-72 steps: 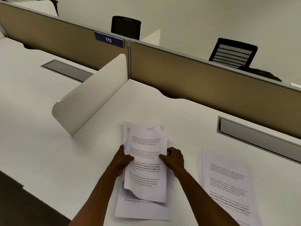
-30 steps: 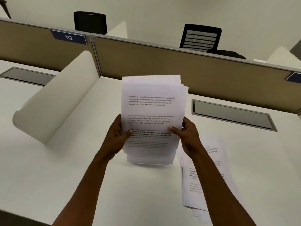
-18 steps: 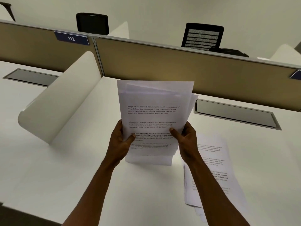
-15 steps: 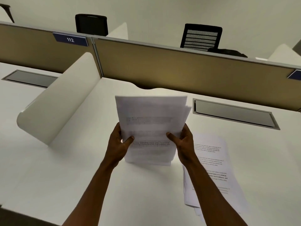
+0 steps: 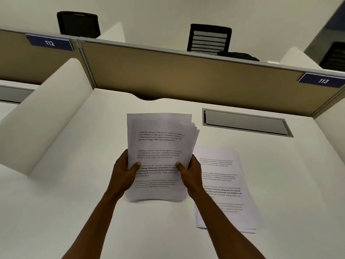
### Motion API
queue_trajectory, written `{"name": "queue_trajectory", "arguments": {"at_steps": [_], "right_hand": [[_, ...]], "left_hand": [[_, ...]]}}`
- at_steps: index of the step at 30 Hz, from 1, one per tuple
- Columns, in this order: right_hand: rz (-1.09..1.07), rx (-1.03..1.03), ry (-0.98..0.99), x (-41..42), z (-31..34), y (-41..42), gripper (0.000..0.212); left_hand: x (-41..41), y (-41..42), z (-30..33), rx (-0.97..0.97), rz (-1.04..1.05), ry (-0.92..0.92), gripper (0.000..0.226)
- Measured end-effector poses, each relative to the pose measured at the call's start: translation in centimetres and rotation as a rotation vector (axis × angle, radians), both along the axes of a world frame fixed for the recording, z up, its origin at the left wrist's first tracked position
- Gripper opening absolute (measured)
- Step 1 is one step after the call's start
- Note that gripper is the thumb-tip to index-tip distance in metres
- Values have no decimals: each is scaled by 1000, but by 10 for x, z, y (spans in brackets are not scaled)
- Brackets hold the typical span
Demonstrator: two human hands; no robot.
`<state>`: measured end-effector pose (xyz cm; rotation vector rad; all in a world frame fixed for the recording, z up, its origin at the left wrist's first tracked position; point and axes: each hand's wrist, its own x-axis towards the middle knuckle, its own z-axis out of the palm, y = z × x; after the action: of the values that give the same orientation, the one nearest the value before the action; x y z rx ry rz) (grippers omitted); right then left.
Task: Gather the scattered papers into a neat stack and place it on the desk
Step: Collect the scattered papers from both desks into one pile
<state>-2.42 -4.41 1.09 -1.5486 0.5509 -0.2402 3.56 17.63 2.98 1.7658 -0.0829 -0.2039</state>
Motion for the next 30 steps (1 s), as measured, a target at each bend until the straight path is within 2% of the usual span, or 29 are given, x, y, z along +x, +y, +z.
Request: {"name": "queue_trajectory", "arguments": {"at_steps": [4, 8, 11, 13, 15, 20, 22, 25, 27, 30], "right_hand": [[-32, -28, -66, -1, 13, -16, 32], [-35, -60, -61, -6, 40, -57, 30], [-46, 80, -24, -13, 51, -96, 38], [-53, 136, 31, -20, 52, -122, 42], [-79, 122, 96, -31, 48, -143, 43], [-107, -42, 272, -66, 16, -182, 36], [-138, -107, 378, -77, 0, -192, 40], [-176, -239, 508, -87, -17, -197, 46], [-166, -379, 565, -90, -22, -197, 50], [-111, -677, 718, -90, -28, -197, 68]], "left_hand": [[-2, -14, 11, 17, 19, -41, 44], [-9, -49, 25, 68, -16, -6, 55], [-14, -81, 30, -61, 26, 54, 59], [-17, -104, 27, -207, 99, 187, 56], [-26, -128, 18, -254, 83, 318, 53], [-61, -172, -11, -106, -166, 435, 55], [-71, -184, -17, -14, -225, 420, 61], [-82, -198, -29, 122, -273, 387, 58], [-89, -205, -36, 255, -264, 352, 57], [-97, -212, -41, 491, -235, 278, 63]]}}
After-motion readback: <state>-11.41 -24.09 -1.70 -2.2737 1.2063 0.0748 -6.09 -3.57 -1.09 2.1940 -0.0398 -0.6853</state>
